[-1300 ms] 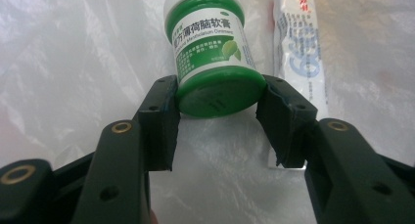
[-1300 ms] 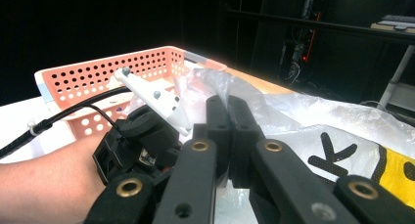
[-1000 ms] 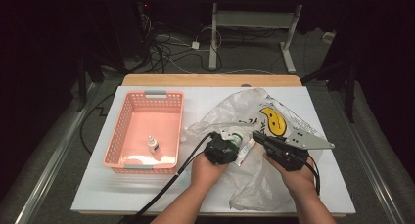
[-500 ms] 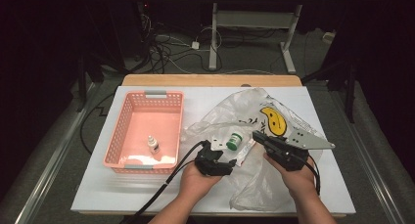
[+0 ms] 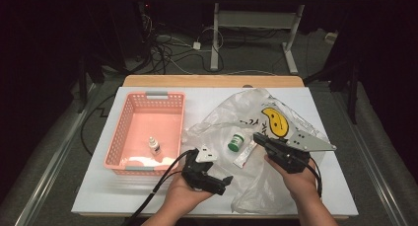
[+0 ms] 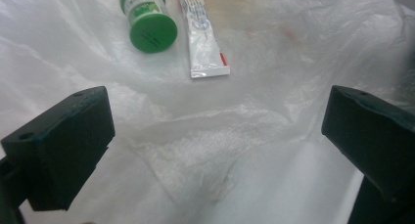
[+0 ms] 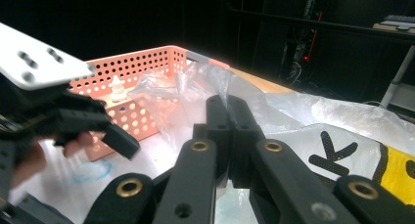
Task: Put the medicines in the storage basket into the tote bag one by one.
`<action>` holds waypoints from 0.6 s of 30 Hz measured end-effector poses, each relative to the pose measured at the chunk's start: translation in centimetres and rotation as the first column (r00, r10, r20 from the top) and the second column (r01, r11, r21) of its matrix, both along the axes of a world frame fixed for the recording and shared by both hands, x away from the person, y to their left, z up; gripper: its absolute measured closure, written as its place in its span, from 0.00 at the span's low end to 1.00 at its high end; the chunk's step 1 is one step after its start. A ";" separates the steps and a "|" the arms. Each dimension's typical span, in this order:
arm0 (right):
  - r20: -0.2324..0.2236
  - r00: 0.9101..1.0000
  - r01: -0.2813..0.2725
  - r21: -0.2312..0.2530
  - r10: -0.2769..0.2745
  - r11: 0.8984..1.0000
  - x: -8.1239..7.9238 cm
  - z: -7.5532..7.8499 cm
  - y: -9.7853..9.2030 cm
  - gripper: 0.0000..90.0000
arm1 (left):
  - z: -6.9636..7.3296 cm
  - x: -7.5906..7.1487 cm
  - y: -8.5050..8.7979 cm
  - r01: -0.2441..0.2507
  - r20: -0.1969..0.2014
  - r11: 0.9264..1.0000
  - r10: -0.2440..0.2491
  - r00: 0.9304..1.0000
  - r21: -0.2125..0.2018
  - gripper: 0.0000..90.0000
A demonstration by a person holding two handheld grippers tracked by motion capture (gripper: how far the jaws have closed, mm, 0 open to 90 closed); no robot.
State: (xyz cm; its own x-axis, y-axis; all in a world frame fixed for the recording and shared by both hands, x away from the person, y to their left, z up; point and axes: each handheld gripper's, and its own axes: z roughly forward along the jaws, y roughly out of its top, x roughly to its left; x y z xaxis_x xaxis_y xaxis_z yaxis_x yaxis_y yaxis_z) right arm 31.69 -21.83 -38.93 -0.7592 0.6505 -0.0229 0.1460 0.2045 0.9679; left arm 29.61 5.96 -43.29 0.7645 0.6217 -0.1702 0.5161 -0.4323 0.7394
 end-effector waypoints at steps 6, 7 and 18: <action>0.002 1.000 0.000 -0.005 0.000 1.000 0.0 0.0 0.1 1.00 | 0.6 -0.7 2.4 -0.018 0.020 1.000 0.018 1.000 -0.012 0.00; 0.002 1.000 0.001 -0.006 -0.001 1.000 -0.1 0.0 0.1 1.00 | 0.7 -0.8 2.7 -0.021 0.023 1.000 0.022 1.000 -0.010 0.00; -0.002 1.000 0.003 -0.005 -0.003 1.000 0.0 -0.1 0.0 1.00 | 1.5 -0.9 6.4 -0.095 0.025 0.995 0.096 0.995 -0.016 0.00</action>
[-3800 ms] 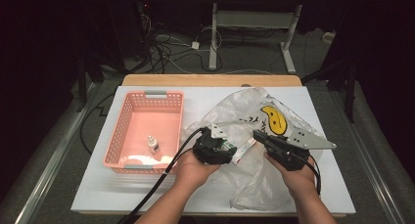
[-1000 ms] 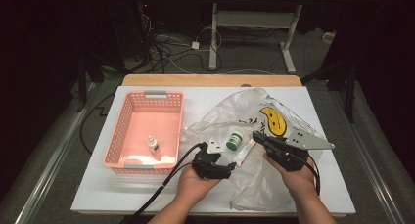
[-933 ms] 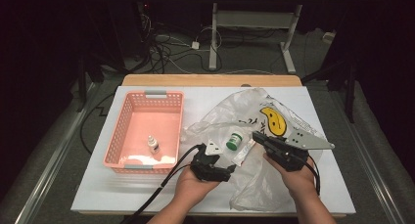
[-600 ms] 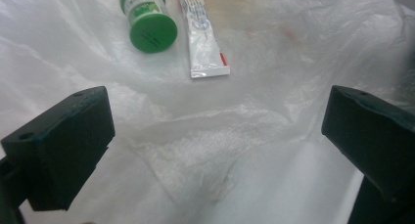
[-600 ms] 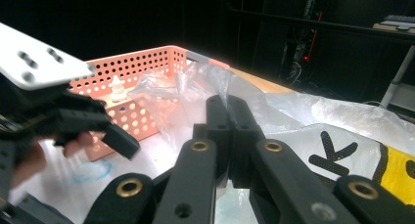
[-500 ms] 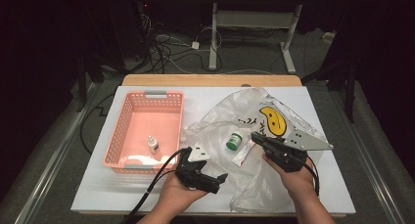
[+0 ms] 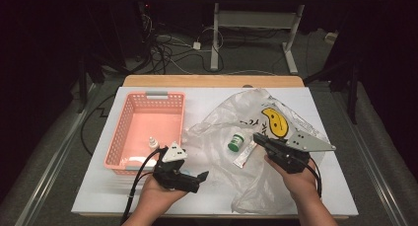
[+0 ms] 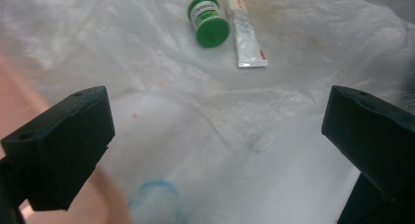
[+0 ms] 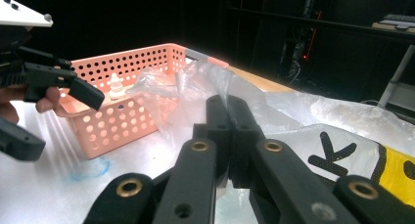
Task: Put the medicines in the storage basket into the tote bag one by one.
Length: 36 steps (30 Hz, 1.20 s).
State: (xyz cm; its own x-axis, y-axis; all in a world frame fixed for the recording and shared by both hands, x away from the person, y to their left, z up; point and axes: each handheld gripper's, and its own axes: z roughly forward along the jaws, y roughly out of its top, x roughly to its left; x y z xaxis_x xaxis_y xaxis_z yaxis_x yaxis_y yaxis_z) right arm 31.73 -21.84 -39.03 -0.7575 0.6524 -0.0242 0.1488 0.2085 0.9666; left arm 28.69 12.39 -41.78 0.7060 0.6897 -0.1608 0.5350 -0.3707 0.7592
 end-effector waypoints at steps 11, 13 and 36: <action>-0.004 1.000 0.008 0.000 -0.008 1.000 0.2 -0.2 -0.2 1.00 | 0.1 0.2 4.5 -0.117 0.028 0.993 0.117 0.993 0.012 0.00; -0.002 1.000 0.009 -0.002 -0.009 1.000 0.2 -0.1 -0.2 1.00 | 0.2 0.3 5.3 -0.135 0.026 0.991 0.134 0.991 0.009 0.00; -0.005 1.000 0.016 0.013 -0.016 1.000 0.3 0.0 -0.8 1.00 | -0.2 1.4 10.6 -0.288 0.027 0.957 0.288 0.957 -0.030 0.00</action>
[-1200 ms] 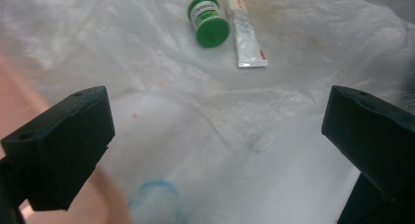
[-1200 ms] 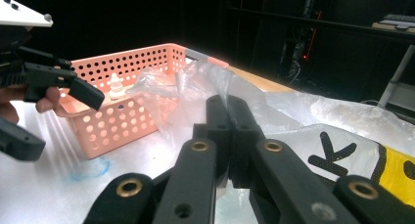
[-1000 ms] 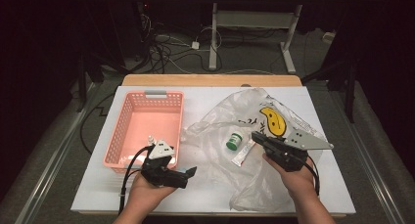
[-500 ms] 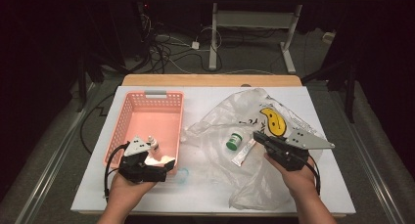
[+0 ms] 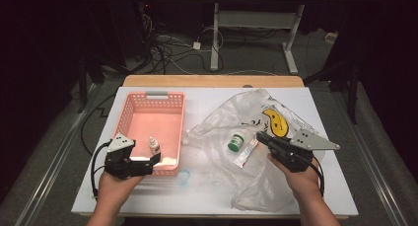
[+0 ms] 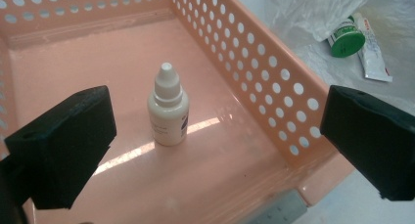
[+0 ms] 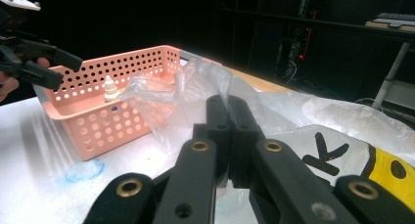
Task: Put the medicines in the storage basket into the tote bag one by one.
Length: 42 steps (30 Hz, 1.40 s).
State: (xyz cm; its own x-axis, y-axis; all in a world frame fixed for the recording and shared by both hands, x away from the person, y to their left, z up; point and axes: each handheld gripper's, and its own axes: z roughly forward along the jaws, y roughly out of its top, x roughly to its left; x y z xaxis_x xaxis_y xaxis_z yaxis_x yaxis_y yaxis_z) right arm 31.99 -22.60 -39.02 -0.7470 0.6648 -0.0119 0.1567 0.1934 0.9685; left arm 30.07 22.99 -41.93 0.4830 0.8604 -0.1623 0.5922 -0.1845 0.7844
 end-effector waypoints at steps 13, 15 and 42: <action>-0.002 1.000 -0.003 0.002 0.003 1.000 0.0 0.0 0.1 1.00 | 0.6 3.8 0.7 -0.004 -0.058 1.000 0.004 0.998 -0.002 0.38; -0.001 1.000 -0.005 0.002 0.005 1.000 0.0 -0.1 0.1 1.00 | 0.8 4.2 0.5 -0.012 -0.083 0.999 0.015 0.996 0.041 0.45; 0.005 1.000 -0.010 0.001 0.010 1.000 -0.2 0.2 0.2 1.00 | 0.2 6.1 -0.9 0.032 -0.206 0.981 0.008 0.979 0.190 0.79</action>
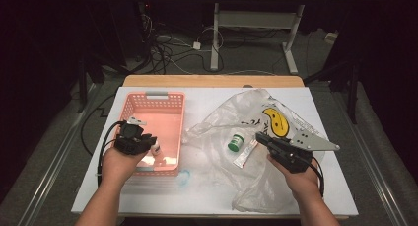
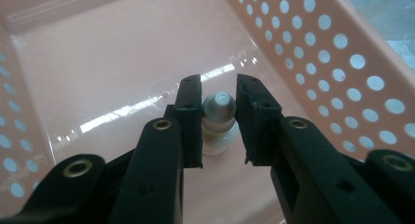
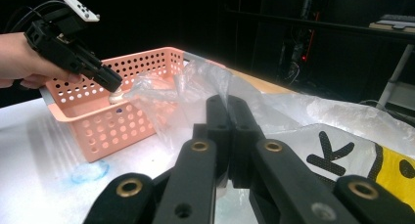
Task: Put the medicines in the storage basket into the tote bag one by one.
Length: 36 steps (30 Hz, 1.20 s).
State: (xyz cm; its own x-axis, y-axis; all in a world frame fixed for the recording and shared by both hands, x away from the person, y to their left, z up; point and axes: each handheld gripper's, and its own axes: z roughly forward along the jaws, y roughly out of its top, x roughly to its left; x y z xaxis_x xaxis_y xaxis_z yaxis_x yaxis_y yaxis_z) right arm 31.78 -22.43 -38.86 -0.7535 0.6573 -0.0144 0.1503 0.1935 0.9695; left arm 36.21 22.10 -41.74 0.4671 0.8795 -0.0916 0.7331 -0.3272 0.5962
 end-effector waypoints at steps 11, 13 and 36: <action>0.003 1.000 -0.002 -0.004 0.002 1.000 0.0 0.0 0.1 1.00 | 0.0 0.0 0.0 0.000 0.006 1.000 0.000 1.000 0.004 0.80; 0.003 1.000 -0.002 -0.003 0.002 1.000 -0.1 0.0 0.1 1.00 | 0.0 -0.1 0.0 -0.001 0.008 1.000 0.001 1.000 0.002 0.80; 0.003 1.000 0.000 -0.003 0.000 1.000 0.1 0.0 0.1 1.00 | 1.0 1.8 -0.1 0.026 0.065 0.998 -0.030 0.997 0.058 0.97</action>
